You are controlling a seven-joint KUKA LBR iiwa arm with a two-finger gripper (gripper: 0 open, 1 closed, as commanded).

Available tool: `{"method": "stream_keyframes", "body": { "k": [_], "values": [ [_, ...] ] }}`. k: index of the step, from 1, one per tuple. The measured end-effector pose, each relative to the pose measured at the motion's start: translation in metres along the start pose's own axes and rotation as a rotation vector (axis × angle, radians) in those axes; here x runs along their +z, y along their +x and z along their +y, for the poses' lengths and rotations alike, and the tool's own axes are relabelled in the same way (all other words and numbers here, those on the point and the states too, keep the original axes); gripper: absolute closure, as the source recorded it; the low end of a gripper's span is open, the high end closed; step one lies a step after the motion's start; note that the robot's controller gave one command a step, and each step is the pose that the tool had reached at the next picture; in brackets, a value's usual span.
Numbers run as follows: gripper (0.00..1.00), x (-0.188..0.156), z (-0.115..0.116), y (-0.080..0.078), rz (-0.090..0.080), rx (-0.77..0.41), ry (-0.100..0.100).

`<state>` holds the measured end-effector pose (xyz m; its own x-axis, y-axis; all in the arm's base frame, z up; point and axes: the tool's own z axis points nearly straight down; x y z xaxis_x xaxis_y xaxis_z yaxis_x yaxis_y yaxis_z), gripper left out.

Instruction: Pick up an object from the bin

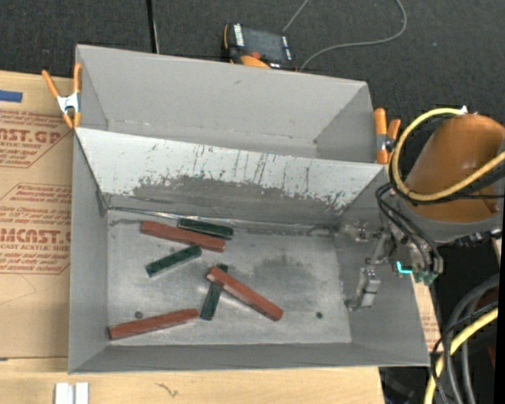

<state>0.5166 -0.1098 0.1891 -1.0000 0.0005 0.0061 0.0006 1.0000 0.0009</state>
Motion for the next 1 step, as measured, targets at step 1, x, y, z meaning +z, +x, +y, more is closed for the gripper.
{"method": "stream_keyframes", "body": {
  "k": [1],
  "values": [
    [0.0,0.0154,0.0528,0.0068,-0.005,-0.021,-0.002]
  ]
}}
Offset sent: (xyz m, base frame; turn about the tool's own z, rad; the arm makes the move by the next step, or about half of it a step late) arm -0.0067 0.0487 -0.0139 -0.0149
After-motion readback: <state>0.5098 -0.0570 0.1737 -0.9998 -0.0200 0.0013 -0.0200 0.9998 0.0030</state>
